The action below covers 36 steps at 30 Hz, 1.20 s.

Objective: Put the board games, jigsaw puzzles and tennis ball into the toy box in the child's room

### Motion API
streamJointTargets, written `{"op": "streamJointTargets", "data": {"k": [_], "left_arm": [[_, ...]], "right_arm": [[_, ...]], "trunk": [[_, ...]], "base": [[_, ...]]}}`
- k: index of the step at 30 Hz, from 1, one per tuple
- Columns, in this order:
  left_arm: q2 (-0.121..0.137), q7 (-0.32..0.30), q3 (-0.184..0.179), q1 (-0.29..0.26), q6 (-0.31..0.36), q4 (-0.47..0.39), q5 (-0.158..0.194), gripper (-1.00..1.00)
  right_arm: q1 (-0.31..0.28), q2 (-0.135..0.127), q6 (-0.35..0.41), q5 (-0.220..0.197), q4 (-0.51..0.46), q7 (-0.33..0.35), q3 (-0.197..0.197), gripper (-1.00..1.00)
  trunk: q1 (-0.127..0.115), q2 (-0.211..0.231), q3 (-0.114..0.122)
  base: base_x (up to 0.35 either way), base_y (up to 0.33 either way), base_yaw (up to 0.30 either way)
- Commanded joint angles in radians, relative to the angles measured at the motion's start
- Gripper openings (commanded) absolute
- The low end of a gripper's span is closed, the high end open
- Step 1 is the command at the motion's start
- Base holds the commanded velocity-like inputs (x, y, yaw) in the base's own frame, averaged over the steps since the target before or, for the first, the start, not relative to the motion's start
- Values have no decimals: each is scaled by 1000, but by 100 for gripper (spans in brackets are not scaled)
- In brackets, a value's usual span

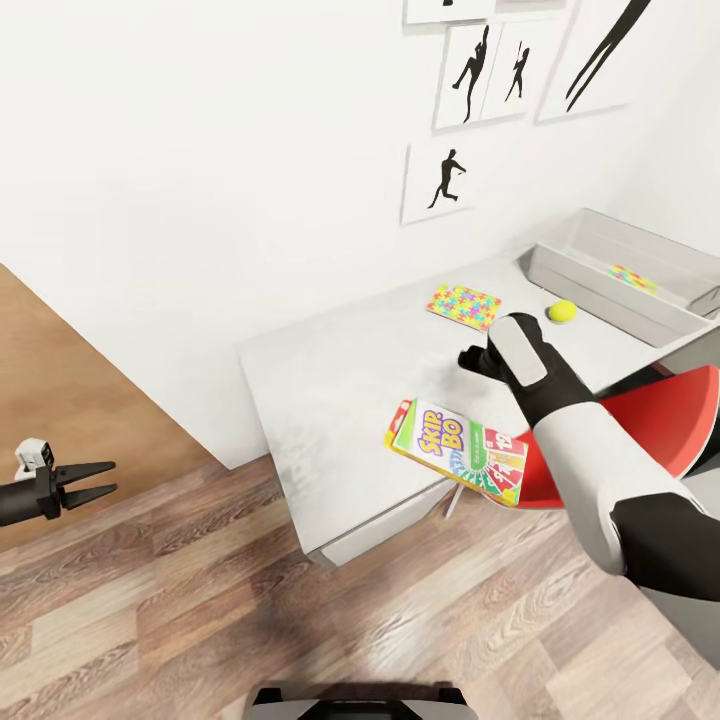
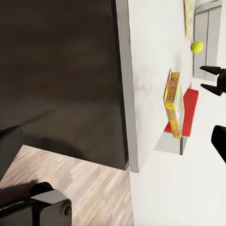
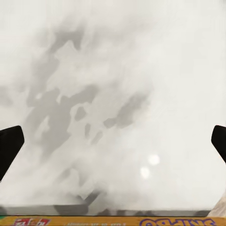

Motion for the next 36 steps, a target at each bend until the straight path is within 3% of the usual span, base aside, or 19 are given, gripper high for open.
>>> {"op": "streamJointTargets", "data": {"k": [1,7,12,19,36], "left_arm": [[0,-4,0,-1,11,0,-1,100],[0,-4,0,-1,11,0,-1,100],[0,-4,0,0,11,0,-2,100],[0,-4,0,-1,11,0,-2,100],[1,-4,1,-1,10,0,0,100]], "right_arm": [[-3,-1,3,-10,-3,-9,5,100],[-11,-1,19,-15,-67,-10,5,100],[-11,-1,105,-21,-155,-8,-3,100],[-2,-2,195,-38,-308,-9,-65,100],[4,9,213,-74,-352,1,-85,100]], "trunk": [[1,-2,-1],[1,-2,-1],[1,-2,-1],[1,-2,-1],[1,-2,-1]], "base": [[0,0,0],[0,0,0],[0,0,0],[-43,0,0],[-8,0,0]]}}
